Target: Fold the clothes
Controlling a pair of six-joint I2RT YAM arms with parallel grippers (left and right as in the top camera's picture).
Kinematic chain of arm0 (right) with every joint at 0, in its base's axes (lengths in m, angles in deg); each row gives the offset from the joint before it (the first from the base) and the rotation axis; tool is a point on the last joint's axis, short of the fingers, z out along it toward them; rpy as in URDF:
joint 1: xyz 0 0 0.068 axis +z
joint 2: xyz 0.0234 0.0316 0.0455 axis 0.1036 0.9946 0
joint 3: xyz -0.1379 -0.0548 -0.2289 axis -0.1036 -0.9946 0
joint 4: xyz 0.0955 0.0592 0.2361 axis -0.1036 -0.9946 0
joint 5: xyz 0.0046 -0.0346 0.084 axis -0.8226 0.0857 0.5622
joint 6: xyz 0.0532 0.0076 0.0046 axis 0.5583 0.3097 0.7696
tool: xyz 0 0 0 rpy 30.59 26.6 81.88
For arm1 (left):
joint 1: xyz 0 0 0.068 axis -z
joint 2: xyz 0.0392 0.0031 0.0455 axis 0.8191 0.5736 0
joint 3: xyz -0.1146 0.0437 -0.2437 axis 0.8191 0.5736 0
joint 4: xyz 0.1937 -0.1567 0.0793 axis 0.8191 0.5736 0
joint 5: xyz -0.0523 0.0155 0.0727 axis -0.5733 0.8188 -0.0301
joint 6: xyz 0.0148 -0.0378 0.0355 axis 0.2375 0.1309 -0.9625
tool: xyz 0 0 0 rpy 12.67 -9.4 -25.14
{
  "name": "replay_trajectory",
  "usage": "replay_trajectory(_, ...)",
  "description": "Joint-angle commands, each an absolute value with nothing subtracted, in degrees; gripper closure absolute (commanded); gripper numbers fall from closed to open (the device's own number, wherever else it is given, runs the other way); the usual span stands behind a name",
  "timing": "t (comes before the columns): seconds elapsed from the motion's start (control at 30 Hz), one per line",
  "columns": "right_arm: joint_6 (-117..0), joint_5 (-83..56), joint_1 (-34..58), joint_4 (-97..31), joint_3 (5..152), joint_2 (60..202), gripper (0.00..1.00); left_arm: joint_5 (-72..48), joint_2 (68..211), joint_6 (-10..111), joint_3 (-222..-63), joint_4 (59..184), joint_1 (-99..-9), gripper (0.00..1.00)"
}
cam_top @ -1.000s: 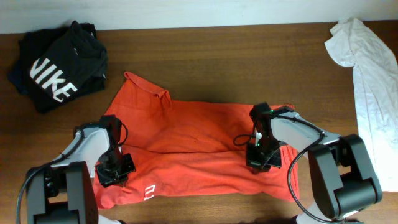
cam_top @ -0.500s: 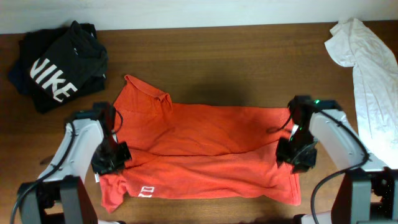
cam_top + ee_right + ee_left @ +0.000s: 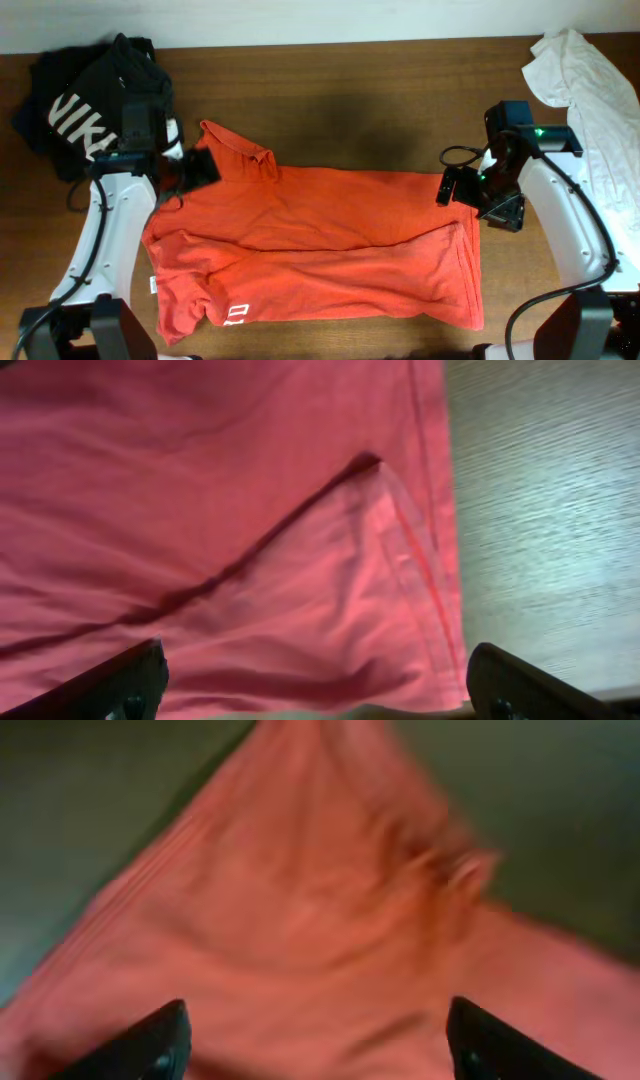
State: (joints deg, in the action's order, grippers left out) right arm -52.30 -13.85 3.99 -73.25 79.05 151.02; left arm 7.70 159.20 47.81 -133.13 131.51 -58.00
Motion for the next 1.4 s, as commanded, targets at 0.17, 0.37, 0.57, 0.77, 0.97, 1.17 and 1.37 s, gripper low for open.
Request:
replay_trajectory(0.17, -55.12, -11.51, 3.73, -74.58, 80.17, 150.28, 0.01, -1.15, 173.45, 58.31, -133.92, 109.43, -53.48, 0.2)
replay_trajectory(0.37, -56.56, -11.57, 3.73, -76.13, 80.14, 150.28, 0.01, -0.8, 182.15, 64.03, -133.94, 100.4, -49.52, 0.21)
replay_trajectory(0.57, -56.87, -11.59, 3.73, -76.26, 80.14, 150.28, 0.01, 2.04, 184.59, 64.49, -133.92, 99.86, -51.21, 0.22)
replay_trajectory(0.77, -56.82, -11.77, 3.7, -75.81, 80.14, 150.28, 0.01, 4.92, 184.64, 64.47, -133.92, 97.67, -51.8, 0.31)
replay_trajectory(0.97, -56.8, -17.23, 3.62, -69.73, 80.14, 150.28, 0.01, 4.97, 184.66, 64.03, -133.92, 94.5, -51.8, 0.7)
replay_trajectory(1.17, -56.8, -17.23, 3.62, -66.76, 80.14, 151.42, 0.01, 4.94, 184.66, 63.62, -133.92, 96.14, -51.91, 0.49)
replay_trajectory(1.37, -56.8, -17.19, 3.62, -66.8, 80.06, 154.17, 0.01, 4.97, 184.72, 66.3, -133.92, 98.04, -51.91, 0.48)
